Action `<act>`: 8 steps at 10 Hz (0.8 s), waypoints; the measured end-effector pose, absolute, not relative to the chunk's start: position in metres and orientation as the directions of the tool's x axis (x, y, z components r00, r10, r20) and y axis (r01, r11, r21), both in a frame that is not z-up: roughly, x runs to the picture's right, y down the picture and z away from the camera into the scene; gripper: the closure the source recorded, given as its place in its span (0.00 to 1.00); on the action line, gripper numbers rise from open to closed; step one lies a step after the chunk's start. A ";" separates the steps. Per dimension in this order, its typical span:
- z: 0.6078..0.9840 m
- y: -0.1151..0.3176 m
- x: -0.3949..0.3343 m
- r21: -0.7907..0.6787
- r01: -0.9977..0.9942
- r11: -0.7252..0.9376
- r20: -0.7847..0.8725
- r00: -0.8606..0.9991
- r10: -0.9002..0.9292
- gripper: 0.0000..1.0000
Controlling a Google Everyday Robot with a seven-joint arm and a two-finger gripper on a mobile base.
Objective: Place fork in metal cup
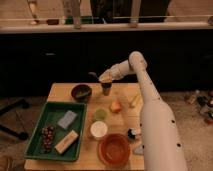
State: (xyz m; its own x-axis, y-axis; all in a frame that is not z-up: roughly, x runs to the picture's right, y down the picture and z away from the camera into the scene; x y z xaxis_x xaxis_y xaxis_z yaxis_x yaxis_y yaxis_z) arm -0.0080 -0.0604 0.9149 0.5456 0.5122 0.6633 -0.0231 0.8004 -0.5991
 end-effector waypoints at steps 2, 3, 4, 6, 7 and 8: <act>0.918 -0.058 -0.004 -0.609 -0.033 0.793 0.658 0.537 0.528 0.96; 0.920 -0.058 -0.003 -0.612 -0.036 0.790 0.656 0.534 0.533 0.96; 0.921 -0.058 -0.002 -0.615 -0.039 0.787 0.655 0.531 0.538 0.96; 0.926 -0.054 0.001 -0.631 -0.047 0.775 0.648 0.517 0.559 0.96; 0.928 -0.054 0.002 -0.636 -0.051 0.770 0.647 0.510 0.567 0.96; 0.929 -0.053 0.002 -0.642 -0.055 0.765 0.645 0.502 0.577 0.96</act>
